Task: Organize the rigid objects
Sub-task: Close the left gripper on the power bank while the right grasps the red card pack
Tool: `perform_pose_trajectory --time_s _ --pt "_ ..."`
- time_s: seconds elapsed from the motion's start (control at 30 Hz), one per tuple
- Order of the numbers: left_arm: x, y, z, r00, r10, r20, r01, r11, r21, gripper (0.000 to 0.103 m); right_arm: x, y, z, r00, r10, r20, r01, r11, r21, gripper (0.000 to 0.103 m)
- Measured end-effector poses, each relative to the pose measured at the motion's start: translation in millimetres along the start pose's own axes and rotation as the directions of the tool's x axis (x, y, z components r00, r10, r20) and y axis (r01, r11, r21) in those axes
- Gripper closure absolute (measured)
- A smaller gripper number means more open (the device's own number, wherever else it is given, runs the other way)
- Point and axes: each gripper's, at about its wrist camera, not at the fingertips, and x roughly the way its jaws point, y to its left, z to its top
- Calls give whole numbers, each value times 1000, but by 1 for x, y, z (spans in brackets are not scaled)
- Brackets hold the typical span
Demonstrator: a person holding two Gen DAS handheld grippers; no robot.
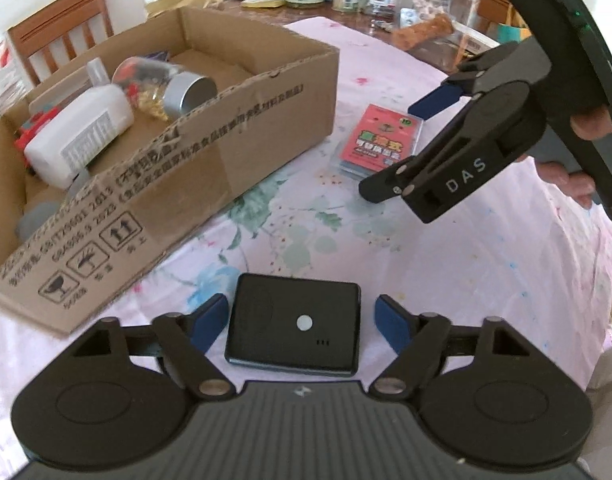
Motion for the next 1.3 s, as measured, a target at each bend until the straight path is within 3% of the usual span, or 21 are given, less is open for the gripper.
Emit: perform_pose_trajectory --time_s 0.07,0.2,0.3,0.67,0.93,1.07,1.17,1.3 --pt "-1 2 2 1000 -8 -1 8 1000 -11 33 0 0 1 1000 1 -1 -1 1000 6 0" --pt "0 6 3 1000 18 -6 -18 997 -68 33 -3 4 0 1000 7 18 -7 1000 -17 10" --pt "-2 10 5 999 38 -10 -39 991 -125 33 -4 6 2 1000 6 16 -6 1000 -13 10" --pt "-11 28 -7 995 95 -3 -91 938 -335 33 -13 10 4 999 50 -6 -50 998 39 10" --pt "-8 19 -13 994 111 3 -107 966 -236 32 -12 14 1 999 39 -16 -39 999 14 10" --pt "-8 19 -13 998 69 -5 -69 984 -163 24 -11 14 0 999 39 -19 -39 999 3 10" --pt "-7 17 -12 998 63 -10 -63 992 -110 24 -11 14 -1 999 40 -21 -40 999 5 10" --pt "-8 18 -10 998 69 -10 -70 990 -119 29 -10 15 -2 999 36 -20 -35 999 4 10"
